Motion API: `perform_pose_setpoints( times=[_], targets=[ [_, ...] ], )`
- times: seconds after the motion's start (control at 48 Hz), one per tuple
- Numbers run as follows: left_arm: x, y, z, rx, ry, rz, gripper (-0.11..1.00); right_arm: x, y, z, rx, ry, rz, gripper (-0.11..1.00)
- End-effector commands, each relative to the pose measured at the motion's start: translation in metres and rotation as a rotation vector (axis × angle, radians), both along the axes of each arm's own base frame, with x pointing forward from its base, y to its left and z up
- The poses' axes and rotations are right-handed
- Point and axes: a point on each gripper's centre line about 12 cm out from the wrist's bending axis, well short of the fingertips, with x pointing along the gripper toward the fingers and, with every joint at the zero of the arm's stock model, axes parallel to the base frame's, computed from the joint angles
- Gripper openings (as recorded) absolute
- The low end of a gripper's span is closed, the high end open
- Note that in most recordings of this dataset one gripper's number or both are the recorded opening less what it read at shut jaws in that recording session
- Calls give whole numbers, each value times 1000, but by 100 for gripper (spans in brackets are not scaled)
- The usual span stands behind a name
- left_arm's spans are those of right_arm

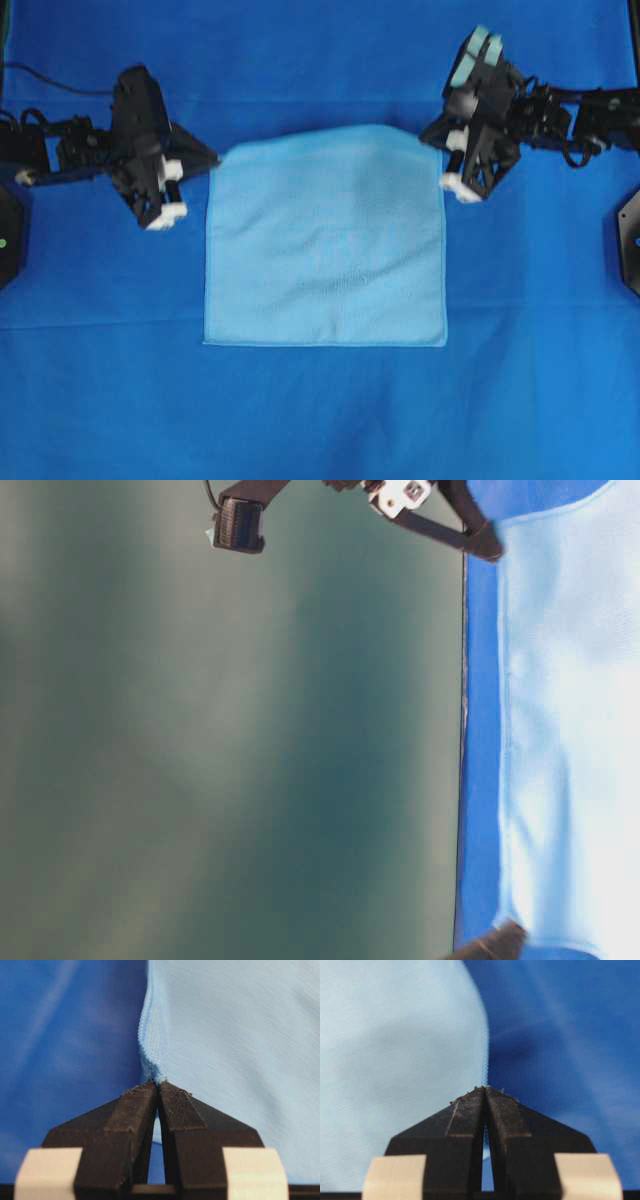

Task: Fold the light blue towel.
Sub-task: 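Pull both top corners toward the bottom edge, folding the towel in half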

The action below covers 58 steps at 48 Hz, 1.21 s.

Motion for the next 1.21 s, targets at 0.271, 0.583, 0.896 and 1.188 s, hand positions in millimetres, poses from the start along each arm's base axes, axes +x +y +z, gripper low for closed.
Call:
perform_pose_setpoints(
  times=[0.271,0.583,0.896,1.188],
  targets=[
    [-1,-62,-4,-21,45,-207,1,9,79,0,135,-10,122,0],
    [-4,-122,-6,-95,52,-365,1,8,144,-2,270,-5,196,0],
    [-1,-151,-5,-143,52,-421,1,8,183,-3,304,14,281,0],
    [8,-168,-5,-141,85,-464,1,5,195,-5,306,25,319,0]
  ],
)
